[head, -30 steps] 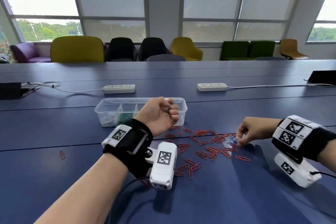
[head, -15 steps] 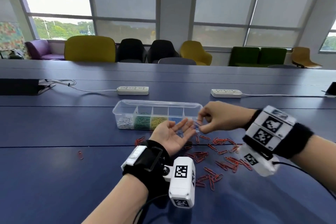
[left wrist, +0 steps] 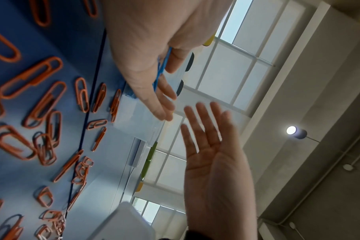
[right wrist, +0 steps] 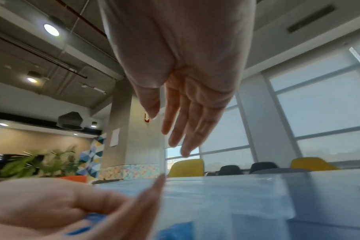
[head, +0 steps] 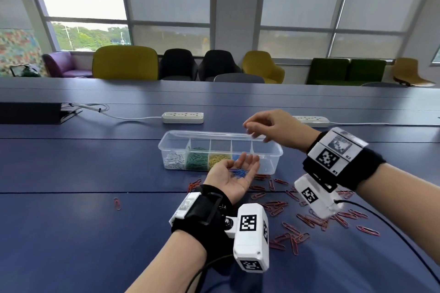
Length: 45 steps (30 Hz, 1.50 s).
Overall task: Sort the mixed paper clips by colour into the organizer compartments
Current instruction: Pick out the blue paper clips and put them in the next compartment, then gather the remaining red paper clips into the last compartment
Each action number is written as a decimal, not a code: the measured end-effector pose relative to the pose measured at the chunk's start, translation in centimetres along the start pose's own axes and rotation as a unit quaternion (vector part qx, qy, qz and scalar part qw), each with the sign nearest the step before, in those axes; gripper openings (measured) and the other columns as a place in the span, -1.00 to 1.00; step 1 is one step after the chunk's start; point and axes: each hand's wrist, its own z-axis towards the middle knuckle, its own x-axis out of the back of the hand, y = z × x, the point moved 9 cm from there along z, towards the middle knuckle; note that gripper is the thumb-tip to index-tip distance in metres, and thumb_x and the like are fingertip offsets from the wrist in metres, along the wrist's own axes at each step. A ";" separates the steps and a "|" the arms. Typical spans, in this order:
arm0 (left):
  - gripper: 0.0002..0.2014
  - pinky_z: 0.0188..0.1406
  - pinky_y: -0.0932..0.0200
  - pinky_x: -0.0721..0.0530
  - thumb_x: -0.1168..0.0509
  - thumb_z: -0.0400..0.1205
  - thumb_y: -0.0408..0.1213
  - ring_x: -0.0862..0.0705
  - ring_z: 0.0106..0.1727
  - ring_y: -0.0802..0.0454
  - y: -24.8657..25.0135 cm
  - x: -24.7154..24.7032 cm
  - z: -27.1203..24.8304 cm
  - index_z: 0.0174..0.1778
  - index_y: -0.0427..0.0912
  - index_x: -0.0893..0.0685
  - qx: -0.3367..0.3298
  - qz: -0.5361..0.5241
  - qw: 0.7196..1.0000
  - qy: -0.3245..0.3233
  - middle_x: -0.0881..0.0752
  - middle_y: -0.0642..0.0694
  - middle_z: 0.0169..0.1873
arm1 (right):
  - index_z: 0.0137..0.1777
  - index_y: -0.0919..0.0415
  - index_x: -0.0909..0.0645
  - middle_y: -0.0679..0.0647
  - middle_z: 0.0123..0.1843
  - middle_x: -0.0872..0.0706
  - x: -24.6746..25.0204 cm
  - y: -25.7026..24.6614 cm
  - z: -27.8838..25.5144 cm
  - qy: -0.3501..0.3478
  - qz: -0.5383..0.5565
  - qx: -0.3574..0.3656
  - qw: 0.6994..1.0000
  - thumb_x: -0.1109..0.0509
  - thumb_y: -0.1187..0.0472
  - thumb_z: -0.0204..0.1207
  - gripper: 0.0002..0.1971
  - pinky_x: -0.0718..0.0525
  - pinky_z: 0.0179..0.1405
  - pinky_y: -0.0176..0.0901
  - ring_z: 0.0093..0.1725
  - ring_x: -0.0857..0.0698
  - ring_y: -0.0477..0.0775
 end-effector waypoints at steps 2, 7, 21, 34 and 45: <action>-0.61 -0.47 0.00 -0.75 0.06 0.74 -0.37 -0.62 -0.34 -0.07 0.5 0.3 0.2 -0.27 -0.40 -0.59 -0.013 0.005 1.000 0.018 -0.61 -0.26 -0.47 | 0.46 0.19 -0.42 0.17 0.41 -0.56 0.4 2.8 0.7 -0.026 -0.105 -0.035 0.994 -0.39 -0.04 0.51 -0.43 -0.53 0.27 -0.15 0.34 -0.56 0.05; -0.50 -0.83 0.44 -0.22 -0.01 0.74 -0.22 -0.24 -0.81 0.13 2.4 -0.4 -0.2 -0.56 -0.20 -0.46 -0.038 0.066 0.997 -0.002 -0.27 0.00 -0.72 | 0.65 0.19 0.31 0.13 0.70 0.12 -3.8 9.0 0.7 -0.185 -0.240 -0.135 0.943 -0.50 -0.26 0.27 0.25 -0.06 0.64 0.07 0.68 0.02 0.11; -0.74 -0.54 0.31 -0.42 -0.04 0.69 -0.49 -0.37 -0.52 0.09 6.3 -7.5 5.3 0.05 -0.45 -0.63 -0.159 0.681 0.703 0.131 -0.41 -0.08 -0.53 | 0.64 0.17 0.06 0.15 0.58 -0.15 -4.5 9.4 0.7 -0.107 -0.209 -0.121 0.964 -0.58 -0.19 0.23 0.15 -0.30 0.53 0.10 0.55 -0.26 0.25; -0.80 -0.17 0.23 -0.53 -0.12 0.68 -0.42 -0.65 -0.15 0.09 10.4 -10.1 -3.5 -0.12 -0.09 -0.61 -0.215 0.746 0.628 0.059 -0.68 -0.06 -0.11 | 0.66 0.06 0.20 0.11 0.70 0.09 -1.1 7.9 -1.7 -0.119 -0.060 -0.124 0.983 -0.16 -0.49 0.19 0.14 -0.05 0.64 0.12 0.67 0.00 0.09; -0.87 -0.60 0.12 -0.62 -0.31 0.61 -0.32 -0.61 -0.51 -0.04 20.8 4.4 -13.0 -0.01 -0.20 -0.48 0.025 0.865 0.394 0.309 -0.53 -0.14 -0.27 | 0.13 0.18 -0.46 0.17 -0.05 -0.66 4.9 17.0 -13.7 -0.191 -0.103 -0.362 0.907 -0.17 -0.13 0.62 -0.64 -0.64 -0.53 -0.18 -0.43 -0.75 0.15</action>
